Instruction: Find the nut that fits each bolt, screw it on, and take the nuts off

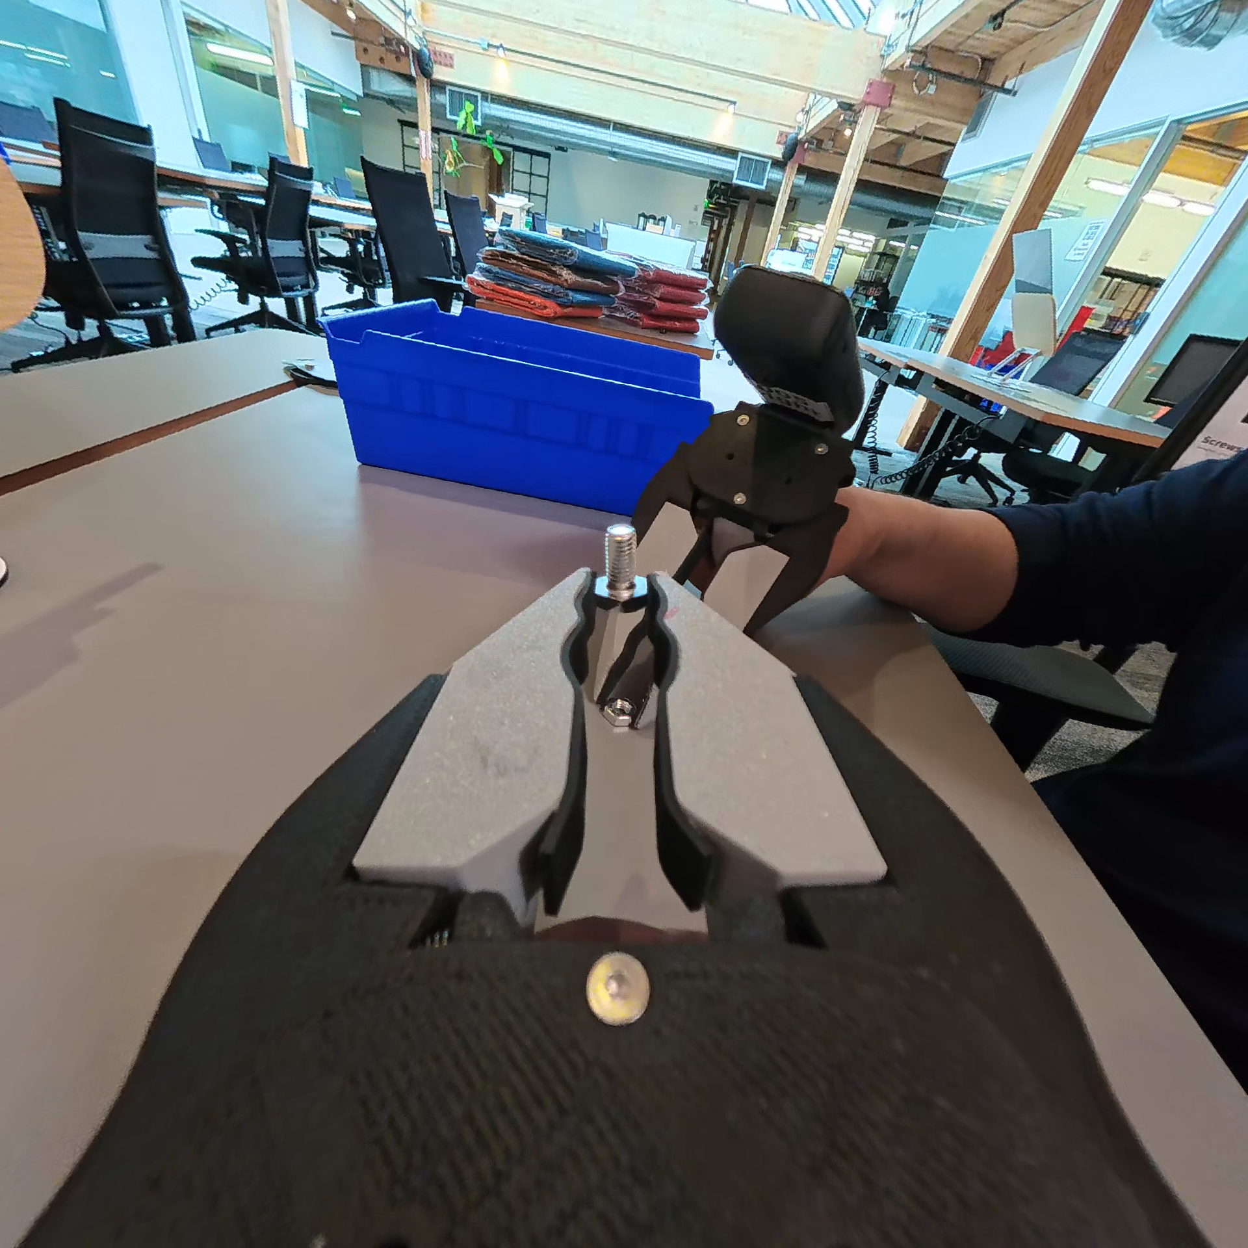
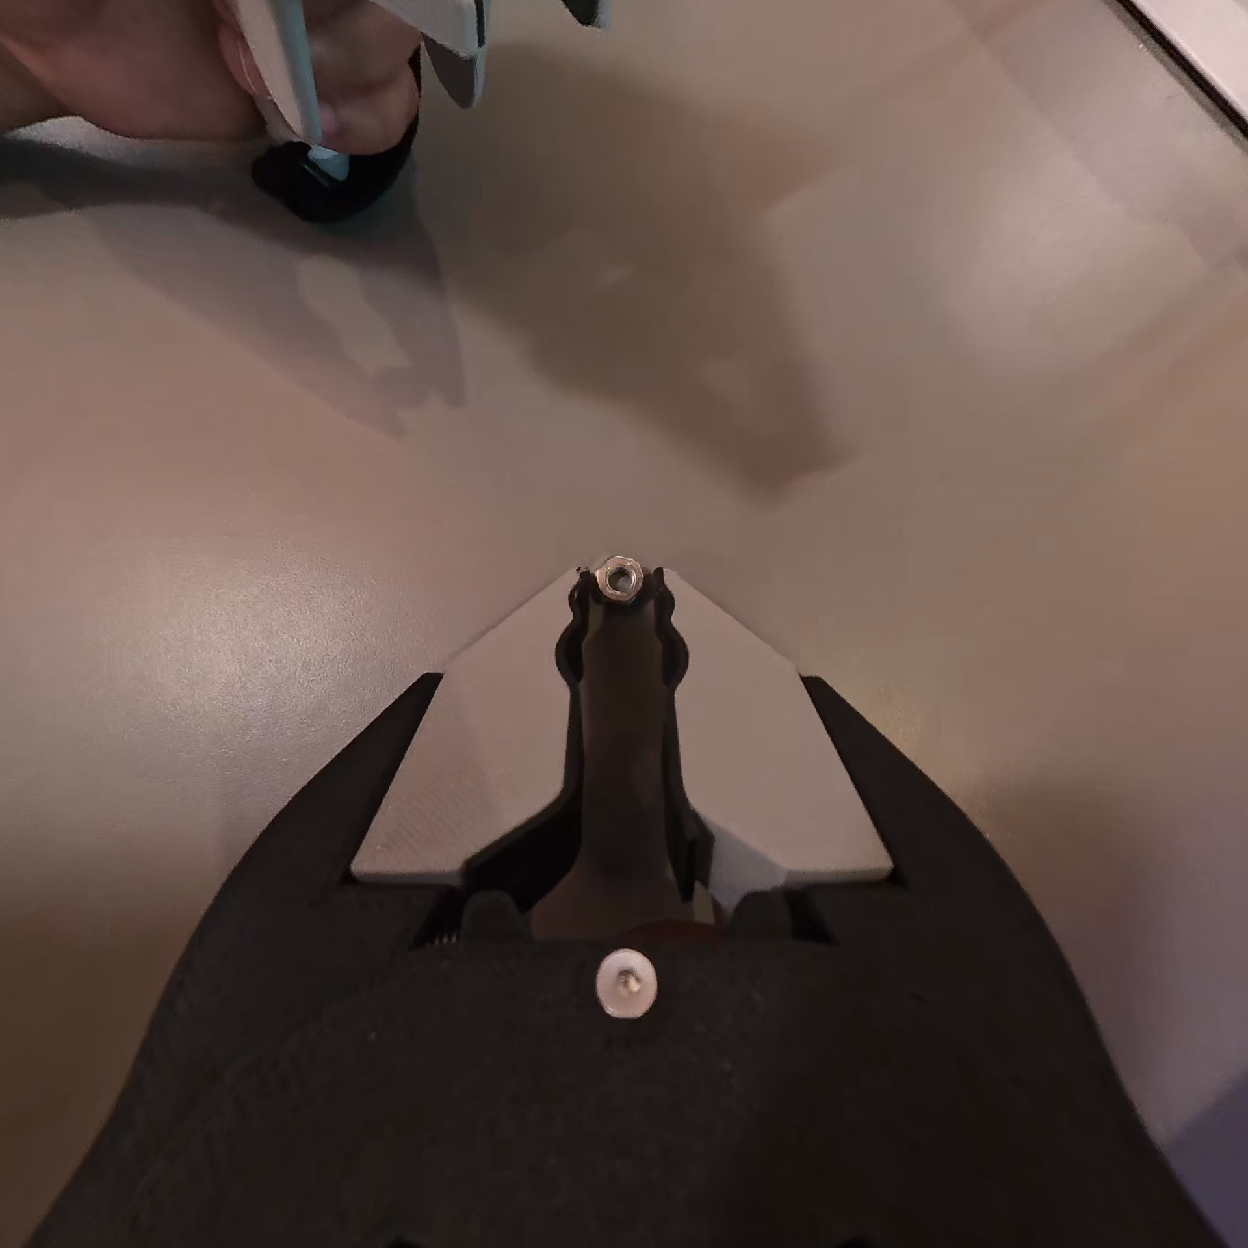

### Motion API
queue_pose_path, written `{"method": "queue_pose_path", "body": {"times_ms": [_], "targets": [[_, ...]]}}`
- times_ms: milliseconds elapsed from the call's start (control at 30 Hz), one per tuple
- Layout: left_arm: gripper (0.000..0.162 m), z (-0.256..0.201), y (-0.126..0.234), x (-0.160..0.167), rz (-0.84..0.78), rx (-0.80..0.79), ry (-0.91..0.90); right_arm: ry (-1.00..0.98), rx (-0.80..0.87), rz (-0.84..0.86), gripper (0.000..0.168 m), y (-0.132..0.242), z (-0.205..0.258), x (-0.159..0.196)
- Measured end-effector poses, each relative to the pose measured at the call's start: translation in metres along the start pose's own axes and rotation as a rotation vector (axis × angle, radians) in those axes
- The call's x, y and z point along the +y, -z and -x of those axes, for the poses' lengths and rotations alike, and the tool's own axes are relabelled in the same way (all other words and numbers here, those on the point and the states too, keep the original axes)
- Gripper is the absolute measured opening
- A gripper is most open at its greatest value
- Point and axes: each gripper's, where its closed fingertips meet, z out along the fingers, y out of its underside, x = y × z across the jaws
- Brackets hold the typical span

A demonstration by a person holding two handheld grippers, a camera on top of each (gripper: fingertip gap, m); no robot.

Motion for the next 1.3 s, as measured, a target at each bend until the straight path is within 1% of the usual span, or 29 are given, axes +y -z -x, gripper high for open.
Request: {"method": "queue_pose_path", "body": {"times_ms": [167,333,633,700,800,967,1067,1200,1300], "targets": [[0.012,0.000,-0.001,0.001,0.008,-0.004,-0.008,-0.035,0.005,-0.004,0.018,0.000,0.000,-0.001],[0.012,0.000,0.000,0.001,0.009,-0.007,-0.005,-0.088,0.050,0.001,0.020,0.003,-0.002,0.001],[0.012,-0.001,-0.002,0.003,0.021,-0.005,-0.012,-0.210,0.098,-0.033,0.019,0.000,0.000,-0.002],[0.012,-0.001,-0.002,0.003,0.021,-0.006,-0.014,-0.207,0.123,-0.031,0.013,-0.001,-0.003,-0.002],[0.012,-0.001,-0.001,0.001,0.016,-0.008,-0.015,-0.185,0.143,-0.030,0.013,-0.001,-0.005,-0.002],[0.012,-0.005,-0.002,0.002,0.015,0.013,-0.013,-0.161,0.105,-0.048,0.012,0.003,-0.007,-0.003],[0.012,-0.011,-0.004,0.003,0.024,0.045,-0.012,-0.124,0.052,-0.110,0.012,0.021,-0.005,-0.020],[0.012,-0.018,-0.008,0.006,0.042,0.074,-0.020,-0.063,-0.108,-0.222,0.012,0.059,0.008,-0.064],[0.012,-0.019,-0.010,0.009,0.062,0.068,-0.027,0.006,-0.170,-0.216,0.012,0.075,0.010,-0.088]]}}
